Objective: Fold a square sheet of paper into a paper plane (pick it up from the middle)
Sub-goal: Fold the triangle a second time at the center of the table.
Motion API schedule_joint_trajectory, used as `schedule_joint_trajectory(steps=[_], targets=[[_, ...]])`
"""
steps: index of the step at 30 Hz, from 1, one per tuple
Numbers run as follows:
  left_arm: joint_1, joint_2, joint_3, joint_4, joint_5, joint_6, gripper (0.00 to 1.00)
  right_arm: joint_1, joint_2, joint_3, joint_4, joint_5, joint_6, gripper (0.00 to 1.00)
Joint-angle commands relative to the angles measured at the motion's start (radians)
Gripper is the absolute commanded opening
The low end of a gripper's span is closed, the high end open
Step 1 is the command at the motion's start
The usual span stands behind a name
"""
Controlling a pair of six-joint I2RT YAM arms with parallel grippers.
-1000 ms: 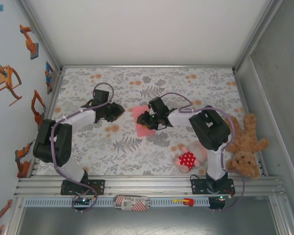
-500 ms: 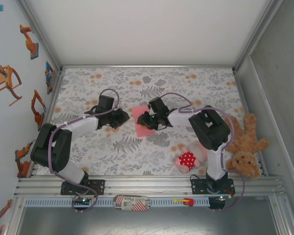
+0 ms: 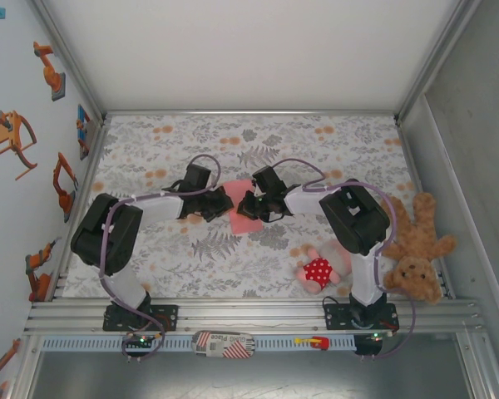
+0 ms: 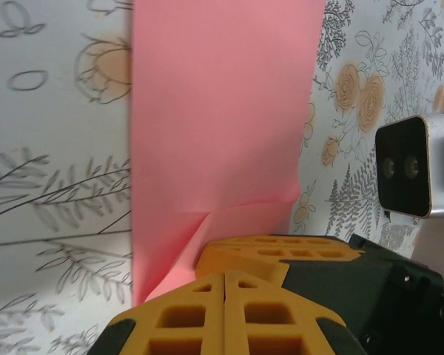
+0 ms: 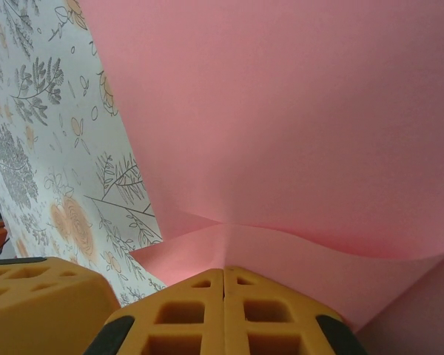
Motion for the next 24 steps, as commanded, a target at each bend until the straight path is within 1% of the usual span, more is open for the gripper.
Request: schedule_joint_trajectory(steps=[1,7,18,24], targets=[[-0.008,0.037,0.052,-0.044,-0.01,0.035,0.0,0.003,0.03,0.003,-0.072,0.021,-0.013,0.0],[-0.009,0.085,0.077,-0.101,-0.045,0.04,0.0,0.0,0.021,0.003,-0.074,0.022,-0.013,0.0],[-0.009,0.122,0.094,-0.166,-0.1,0.056,0.0,-0.002,-0.008,0.008,-0.061,0.002,-0.024,0.0],[-0.01,0.131,0.085,-0.192,-0.119,0.068,0.0,-0.016,-0.096,0.013,-0.06,0.004,-0.114,0.0]])
